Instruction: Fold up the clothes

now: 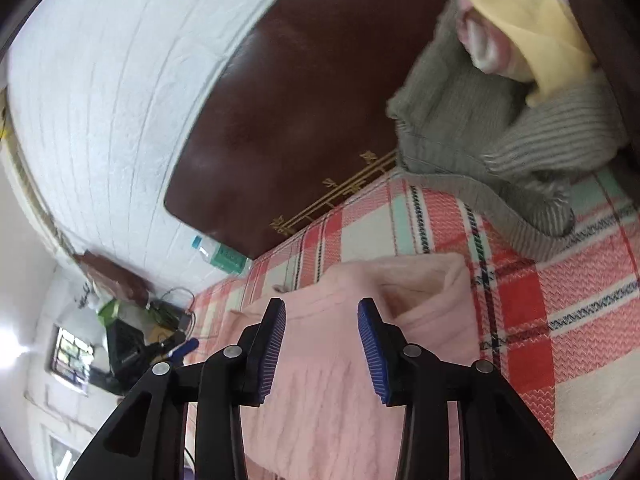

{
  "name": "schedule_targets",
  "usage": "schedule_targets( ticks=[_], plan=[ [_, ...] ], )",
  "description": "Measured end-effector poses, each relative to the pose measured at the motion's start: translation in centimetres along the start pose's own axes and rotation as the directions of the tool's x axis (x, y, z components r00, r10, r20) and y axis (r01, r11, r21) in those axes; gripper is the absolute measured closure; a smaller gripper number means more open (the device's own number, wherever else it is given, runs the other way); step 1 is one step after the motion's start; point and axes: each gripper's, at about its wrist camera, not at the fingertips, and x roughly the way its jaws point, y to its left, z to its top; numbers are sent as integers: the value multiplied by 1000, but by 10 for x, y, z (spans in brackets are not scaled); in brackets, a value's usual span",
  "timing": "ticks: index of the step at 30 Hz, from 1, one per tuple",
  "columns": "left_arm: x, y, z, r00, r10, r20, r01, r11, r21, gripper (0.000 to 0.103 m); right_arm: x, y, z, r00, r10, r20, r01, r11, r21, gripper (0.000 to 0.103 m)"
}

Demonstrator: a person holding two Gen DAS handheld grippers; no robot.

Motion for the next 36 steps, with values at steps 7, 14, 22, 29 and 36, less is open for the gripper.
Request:
schedule_targets(
  ticks=[7,14,22,29,36],
  plan=[
    [52,-2,-33,967,238,-88,-214,952,219,53,45,21,-26,982,-126,-139,91,967,-237,58],
    [37,22,-40,985,165,-42,-157,976,148,57,38,-18,-30,983,-126,-134,106,983,-148,63],
    [-21,11,-102,987,158,32,-162,964,212,53,-22,21,-85,989,-63,-135,20,954,-300,47],
    [-57,31,-133,979,180,97,-193,969,152,39,-70,3,-128,992,-112,-60,94,966,-240,31],
    [-18,47,-129,979,201,-1,-199,970,140,33,-62,-28,-140,987,-142,-75,135,987,-92,21]
  ],
)
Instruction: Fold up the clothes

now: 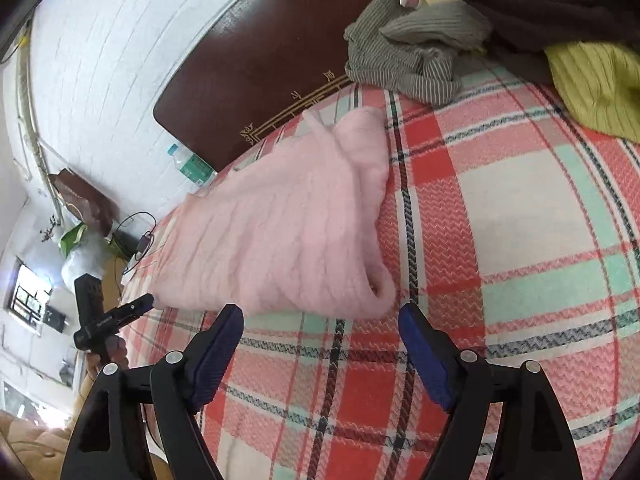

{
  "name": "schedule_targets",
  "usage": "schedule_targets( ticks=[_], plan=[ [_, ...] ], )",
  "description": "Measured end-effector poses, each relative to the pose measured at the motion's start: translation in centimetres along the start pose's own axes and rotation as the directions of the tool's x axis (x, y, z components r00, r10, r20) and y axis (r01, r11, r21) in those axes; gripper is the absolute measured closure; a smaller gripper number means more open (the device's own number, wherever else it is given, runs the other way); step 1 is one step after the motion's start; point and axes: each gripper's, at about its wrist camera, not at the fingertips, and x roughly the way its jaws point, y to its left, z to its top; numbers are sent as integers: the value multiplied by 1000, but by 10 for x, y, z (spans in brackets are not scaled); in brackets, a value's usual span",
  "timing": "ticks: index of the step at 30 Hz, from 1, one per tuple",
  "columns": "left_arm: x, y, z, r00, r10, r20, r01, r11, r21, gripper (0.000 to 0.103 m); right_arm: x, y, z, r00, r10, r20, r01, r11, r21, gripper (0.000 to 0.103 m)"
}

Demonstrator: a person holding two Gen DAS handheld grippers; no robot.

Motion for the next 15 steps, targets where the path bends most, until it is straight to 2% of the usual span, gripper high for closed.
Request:
schedule_targets(
  ticks=[2,3,4,5,6,7,10,11,15],
  plan=[
    [8,4,2,1000,11,-22,-12,1000,-22,34,11,1,0,1000,8,-5,-8,1000,14,22],
    [8,9,3,1000,8,-22,-9,999,-47,40,15,2,0,1000,10,1,-10,1000,14,30],
    [9,13,5,1000,4,-22,-6,997,-72,46,19,1,2,1000,14,5,-14,1000,17,41],
    [9,16,6,1000,3,-20,-5,996,-94,49,23,1,4,1000,19,8,-19,1000,20,71],
    [6,19,7,1000,9,-17,-11,995,-104,59,25,-2,6,1000,10,7,-10,999,32,84],
    [4,21,9,1000,15,-13,-17,993,-113,70,24,-5,8,1000,18,15,-19,998,52,84],
    [-1,26,12,999,37,-6,-38,991,-131,78,16,-12,14,998,34,56,-39,996,79,90],
    [-1,26,12,999,51,-11,-52,990,-128,78,11,-13,16,997,30,74,-36,997,75,90],
    [-12,22,11,996,82,23,-78,988,-136,78,22,-21,17,1000,3,14,-4,993,115,88]
  ],
)
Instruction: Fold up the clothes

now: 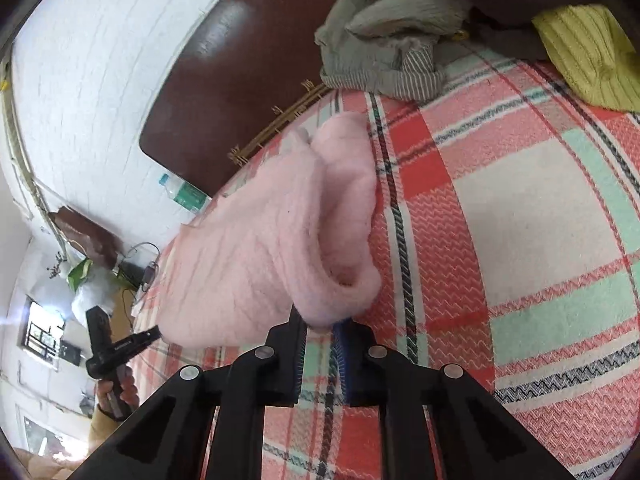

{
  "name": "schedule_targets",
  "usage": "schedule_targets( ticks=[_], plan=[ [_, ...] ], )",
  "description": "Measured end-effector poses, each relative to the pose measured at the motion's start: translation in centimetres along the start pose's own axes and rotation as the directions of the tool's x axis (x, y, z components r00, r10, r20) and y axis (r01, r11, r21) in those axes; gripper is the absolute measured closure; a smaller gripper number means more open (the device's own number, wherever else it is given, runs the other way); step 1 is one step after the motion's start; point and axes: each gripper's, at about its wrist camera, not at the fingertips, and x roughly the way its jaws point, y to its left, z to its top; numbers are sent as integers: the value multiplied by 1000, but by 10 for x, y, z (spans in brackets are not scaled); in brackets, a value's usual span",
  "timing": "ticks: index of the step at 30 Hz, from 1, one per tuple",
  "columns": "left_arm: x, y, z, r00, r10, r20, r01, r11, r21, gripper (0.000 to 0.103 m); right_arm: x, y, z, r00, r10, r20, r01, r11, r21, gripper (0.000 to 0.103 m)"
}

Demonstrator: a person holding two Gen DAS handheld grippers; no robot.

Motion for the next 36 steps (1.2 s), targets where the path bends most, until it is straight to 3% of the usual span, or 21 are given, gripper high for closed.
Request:
schedule_targets(
  ticks=[1,3,6,8,10,11,15,17,19,21,26,30,36],
  plan=[
    [-3,-1,-1,1000,2,12,-2,1000,-4,78,1,-3,-1,1000,-2,-3,2,1000,16,86],
    [-17,-4,-4,998,-23,62,24,1000,-3,78,-2,-8,-4,1000,-1,5,1,998,58,70],
    [-42,-26,-14,989,-65,136,54,995,84,78,-25,-17,-11,997,30,73,-40,991,130,55],
    [-52,-50,-19,984,-74,162,44,983,178,71,-37,-15,-16,992,93,89,-105,985,139,50],
    [-55,-81,-23,980,-96,171,42,955,295,54,-37,-11,-21,986,146,79,-156,976,154,39],
    [-53,-98,-24,979,-105,174,40,938,345,51,-34,-8,-23,983,170,68,-180,970,166,35],
    [-29,-158,-28,980,-144,139,56,864,501,49,-10,0,-27,974,223,39,-226,946,232,31],
    [-13,-179,-30,981,-159,107,78,841,536,49,5,6,-27,974,225,15,-221,938,268,29],
    [7,-196,-28,988,-128,90,58,831,553,49,13,24,-25,977,214,-2,-208,952,223,27],
    [27,-202,-25,992,-103,67,51,841,539,49,19,31,-21,985,170,12,-168,960,226,21],
    [62,-196,-29,998,-65,18,48,874,484,49,29,35,-16,997,66,37,-74,950,302,18],
    [64,-198,-32,998,-54,21,36,869,493,48,36,30,-26,997,57,45,-70,924,377,17],
    [65,-198,-31,998,-57,13,43,869,493,45,48,27,-13,984,-14,177,-59,915,400,16]
  ],
)
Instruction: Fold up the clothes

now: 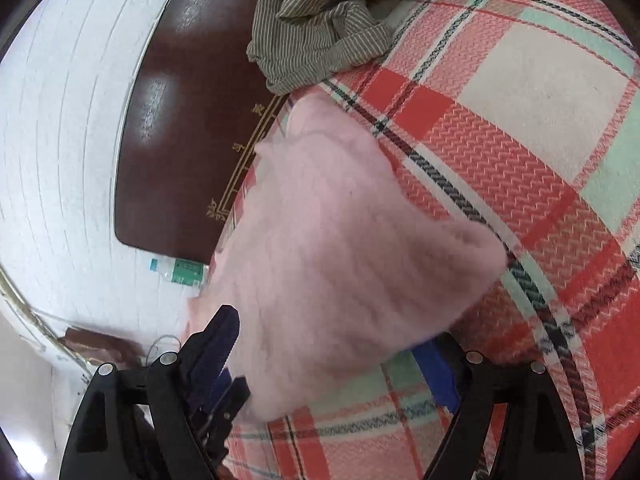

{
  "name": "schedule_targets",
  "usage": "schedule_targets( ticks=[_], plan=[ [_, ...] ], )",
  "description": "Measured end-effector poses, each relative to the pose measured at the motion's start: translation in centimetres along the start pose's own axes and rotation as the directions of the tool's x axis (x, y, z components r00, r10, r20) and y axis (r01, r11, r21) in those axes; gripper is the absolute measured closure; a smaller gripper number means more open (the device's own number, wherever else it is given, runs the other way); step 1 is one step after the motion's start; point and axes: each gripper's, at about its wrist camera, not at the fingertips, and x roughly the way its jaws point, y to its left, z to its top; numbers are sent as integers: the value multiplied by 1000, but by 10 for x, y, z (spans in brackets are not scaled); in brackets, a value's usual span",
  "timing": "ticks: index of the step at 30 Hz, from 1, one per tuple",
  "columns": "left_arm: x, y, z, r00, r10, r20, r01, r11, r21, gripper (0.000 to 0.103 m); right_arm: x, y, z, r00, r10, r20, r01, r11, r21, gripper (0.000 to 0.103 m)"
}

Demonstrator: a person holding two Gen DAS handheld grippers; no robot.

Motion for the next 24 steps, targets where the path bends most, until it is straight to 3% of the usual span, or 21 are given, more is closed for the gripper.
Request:
schedule_targets(
  ticks=[4,5,8,11,13,15,18,22,24],
  plan=[
    [1,1,-1,1000,-15,6,16,1000,-15,42,17,19,-1,996,-64,69,72,989,-131,16],
    [1,1,-1,1000,-18,8,18,1000,-15,41,20,21,0,995,-70,66,80,984,-160,23],
    [1,1,0,1000,-22,11,23,999,-23,40,20,16,10,998,-55,28,58,987,-148,71],
    [-2,7,-1,998,-55,20,56,997,-50,40,10,26,15,999,-28,27,33,983,-182,77],
    [-6,18,-1,992,-117,35,120,987,-108,40,-1,56,9,998,-19,56,35,956,-291,79],
    [-12,33,-2,981,-183,56,190,965,-181,40,-9,90,-1,997,-17,80,49,910,-411,80],
    [-29,63,-10,953,-277,121,300,908,-291,40,-11,147,-24,995,-16,94,68,805,-589,80],
    [-60,102,-32,943,-265,201,324,864,-384,40,15,214,-72,999,0,54,42,643,-765,80],
    [-75,123,-47,947,-230,223,307,851,-426,40,40,236,-101,1000,-23,15,26,566,-824,80]
  ],
)
